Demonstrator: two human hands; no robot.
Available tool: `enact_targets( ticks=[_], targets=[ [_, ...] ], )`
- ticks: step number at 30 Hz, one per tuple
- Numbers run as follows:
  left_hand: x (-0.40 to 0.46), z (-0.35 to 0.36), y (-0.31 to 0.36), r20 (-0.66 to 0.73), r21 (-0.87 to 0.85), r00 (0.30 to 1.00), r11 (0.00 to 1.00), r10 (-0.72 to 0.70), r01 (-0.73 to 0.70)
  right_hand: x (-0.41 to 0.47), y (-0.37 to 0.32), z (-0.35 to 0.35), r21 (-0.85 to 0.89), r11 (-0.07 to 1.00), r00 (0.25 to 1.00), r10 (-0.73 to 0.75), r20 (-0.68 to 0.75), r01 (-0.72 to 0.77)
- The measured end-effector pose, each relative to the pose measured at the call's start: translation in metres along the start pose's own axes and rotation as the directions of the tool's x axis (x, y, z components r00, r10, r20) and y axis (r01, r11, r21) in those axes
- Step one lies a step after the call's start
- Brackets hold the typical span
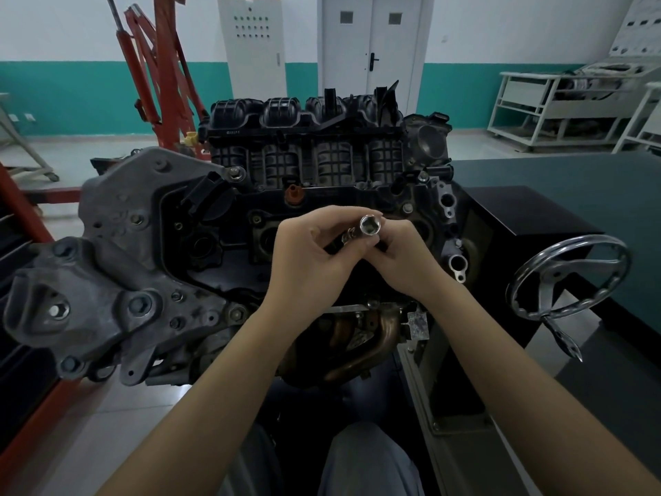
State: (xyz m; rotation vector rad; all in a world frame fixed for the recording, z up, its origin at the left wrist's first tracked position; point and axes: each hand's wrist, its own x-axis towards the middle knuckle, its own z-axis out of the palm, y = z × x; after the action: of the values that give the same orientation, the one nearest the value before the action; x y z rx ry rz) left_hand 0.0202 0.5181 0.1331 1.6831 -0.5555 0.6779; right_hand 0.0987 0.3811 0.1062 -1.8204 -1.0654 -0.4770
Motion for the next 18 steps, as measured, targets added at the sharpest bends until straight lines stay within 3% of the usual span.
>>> enact_targets(
  ticks=[2, 8, 14, 18],
  targets=[
    [-0.001, -0.001, 0.0, 0.033, -0.022, 0.999, 1.0, -0.004, 0.005, 0.0, -0.002, -0.001, 0.022, 0.999, 0.999, 0.032, -0.001, -0.032],
    [0.0, -0.001, 0.001, -0.012, 0.142, 0.999, 0.989, 0.031, -0.029, -0.002, 0.009, -0.001, 0.038, 0.997, 0.992, 0.067, -0.107, -0.063],
    [-0.003, 0.0, -0.001, 0.005, 0.069, 0.999, 0.997, 0.038, -0.038, -0.001, -0.002, 0.001, 0.059, 0.997, 0.998, 0.044, -0.033, -0.042],
    [-0.002, 0.003, -0.002, -0.022, 0.152, 0.999, 0.988, 0.026, -0.023, -0.002, 0.006, 0.001, 0.07, 0.996, 0.995, 0.066, -0.074, -0.061]
  ],
)
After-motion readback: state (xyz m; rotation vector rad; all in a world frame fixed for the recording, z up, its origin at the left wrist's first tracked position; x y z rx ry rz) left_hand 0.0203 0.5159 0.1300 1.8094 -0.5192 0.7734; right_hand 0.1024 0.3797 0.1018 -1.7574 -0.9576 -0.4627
